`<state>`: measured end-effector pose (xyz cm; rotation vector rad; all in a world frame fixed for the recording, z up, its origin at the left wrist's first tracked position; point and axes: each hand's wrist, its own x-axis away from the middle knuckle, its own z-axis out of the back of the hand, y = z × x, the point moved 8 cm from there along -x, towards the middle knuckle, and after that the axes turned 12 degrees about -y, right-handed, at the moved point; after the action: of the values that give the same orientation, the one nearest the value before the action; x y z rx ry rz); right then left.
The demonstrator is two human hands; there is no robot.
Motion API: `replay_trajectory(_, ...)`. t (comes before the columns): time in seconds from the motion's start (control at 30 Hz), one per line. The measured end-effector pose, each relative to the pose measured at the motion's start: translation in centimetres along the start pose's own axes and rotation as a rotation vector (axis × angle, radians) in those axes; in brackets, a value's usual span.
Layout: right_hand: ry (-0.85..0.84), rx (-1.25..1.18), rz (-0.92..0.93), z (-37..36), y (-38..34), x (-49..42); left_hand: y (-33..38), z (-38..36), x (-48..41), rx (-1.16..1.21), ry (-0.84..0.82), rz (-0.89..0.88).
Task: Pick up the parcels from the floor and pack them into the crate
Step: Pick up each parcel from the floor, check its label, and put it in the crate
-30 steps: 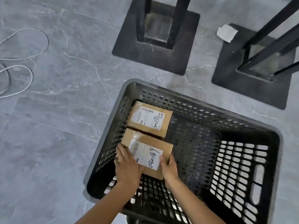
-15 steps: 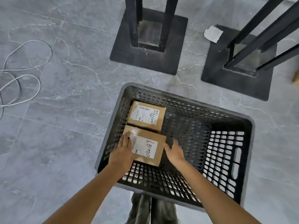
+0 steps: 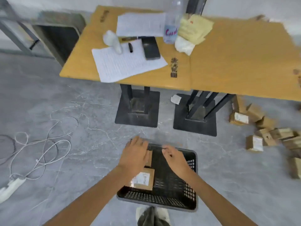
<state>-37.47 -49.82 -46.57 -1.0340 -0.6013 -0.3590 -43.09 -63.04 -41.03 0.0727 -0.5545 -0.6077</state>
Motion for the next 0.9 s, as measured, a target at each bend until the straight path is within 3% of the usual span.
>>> replay_trajectory(0.23, 0.46, -0.045, 0.455, 18.8, -21.6, 16.2, 10.5, 27.7, 7.1, -0.014, 0.502, -0.214)
replay_trajectory(0.4, 0.698, 0.045, 0.636, 27.3, -28.3, 30.9, 18.6, 40.2, 13.7, -0.042, 0.728, -0.421)
replay_trajectory(0.6, 0.989, 0.061, 0.605, 34.7, -25.5, 45.4, 29.8, 45.7, 19.2, -0.029, 0.807, -0.65)
replay_trajectory(0.9, 1.258, 0.009, 0.462, 43.4, -11.6, 61.6, 48.3, 42.6, 20.3, 0.04, 0.721, -0.863)
